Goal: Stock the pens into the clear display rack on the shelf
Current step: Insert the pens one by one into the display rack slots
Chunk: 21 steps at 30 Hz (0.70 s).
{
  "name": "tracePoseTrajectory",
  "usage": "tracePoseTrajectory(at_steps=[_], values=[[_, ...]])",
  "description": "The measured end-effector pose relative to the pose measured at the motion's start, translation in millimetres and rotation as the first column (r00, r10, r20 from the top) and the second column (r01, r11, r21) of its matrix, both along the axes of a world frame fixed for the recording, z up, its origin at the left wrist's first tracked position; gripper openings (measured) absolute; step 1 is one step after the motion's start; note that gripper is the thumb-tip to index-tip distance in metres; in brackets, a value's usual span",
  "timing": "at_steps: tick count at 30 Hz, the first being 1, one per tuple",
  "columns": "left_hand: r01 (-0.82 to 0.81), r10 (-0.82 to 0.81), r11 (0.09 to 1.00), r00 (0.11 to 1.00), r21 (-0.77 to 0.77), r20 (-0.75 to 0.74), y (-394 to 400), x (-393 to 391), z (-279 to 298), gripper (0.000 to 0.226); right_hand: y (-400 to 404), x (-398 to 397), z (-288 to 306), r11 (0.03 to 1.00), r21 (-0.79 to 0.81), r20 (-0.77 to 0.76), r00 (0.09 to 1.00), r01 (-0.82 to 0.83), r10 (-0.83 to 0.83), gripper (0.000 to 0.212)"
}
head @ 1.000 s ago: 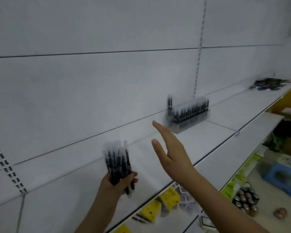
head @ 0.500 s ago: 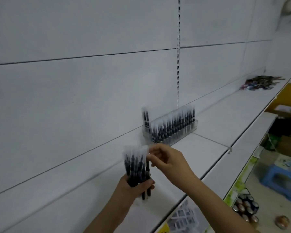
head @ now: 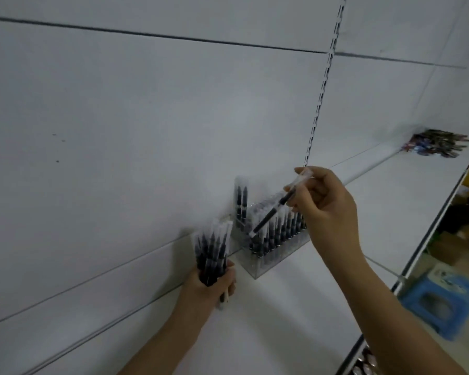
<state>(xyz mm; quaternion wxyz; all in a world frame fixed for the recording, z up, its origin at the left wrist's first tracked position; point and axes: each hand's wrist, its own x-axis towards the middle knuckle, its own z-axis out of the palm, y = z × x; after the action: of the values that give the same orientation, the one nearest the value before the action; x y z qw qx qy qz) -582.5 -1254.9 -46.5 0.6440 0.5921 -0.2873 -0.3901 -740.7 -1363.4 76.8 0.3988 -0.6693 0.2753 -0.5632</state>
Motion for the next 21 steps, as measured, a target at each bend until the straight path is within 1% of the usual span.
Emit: tracePoseTrajectory(at_steps=[3, 5, 7, 9, 13, 16, 19, 21], values=[[-0.025, 0.023, 0.999, 0.995, -0.028, -0.099, -1, 3, -6, 0.006, -14, 10, 13, 0.998, -0.065, -0.005, 1.000, 0.000, 0.000, 0.010], [-0.014, 0.010, 0.999, 0.993, -0.036, -0.121, -2, 6, -9, 0.014, -24, 16, 18, 0.996, -0.092, -0.043, 0.999, -0.019, 0.015, 0.009], [0.016, -0.020, 0.999, 0.993, -0.031, -0.112, -4, 7, -10, 0.026, -33, 22, 17, 0.991, -0.129, -0.117, 0.993, -0.031, 0.016, 0.006], [0.038, -0.041, 0.999, 0.993, -0.025, -0.109, -6, 6, -12, 0.019, -40, 26, 15, 0.986, -0.158, -0.181, 0.983, -0.044, 0.015, 0.007], [0.063, -0.063, 0.998, 0.997, 0.009, -0.034, -5, 4, -16, 0.026, -50, 32, 9, 0.978, -0.193, -0.336, 0.942, -0.079, 0.010, 0.005], [0.060, -0.060, 0.998, 0.998, 0.012, -0.006, -4, 3, -13, 0.025, -56, 36, 7, 0.974, -0.205, -0.395, 0.919, -0.100, 0.011, 0.007], [0.059, -0.059, 0.998, 0.998, 0.007, 0.013, -3, 1, -11, 0.026, -62, 41, 3, 0.961, -0.237, -0.508, 0.861, -0.145, 0.005, 0.004], [0.064, -0.064, 0.998, 0.998, 0.009, 0.021, -2, 0, -9, 0.027, -64, 46, -2, 0.950, -0.245, -0.630, 0.776, -0.194, -0.004, 0.006]])
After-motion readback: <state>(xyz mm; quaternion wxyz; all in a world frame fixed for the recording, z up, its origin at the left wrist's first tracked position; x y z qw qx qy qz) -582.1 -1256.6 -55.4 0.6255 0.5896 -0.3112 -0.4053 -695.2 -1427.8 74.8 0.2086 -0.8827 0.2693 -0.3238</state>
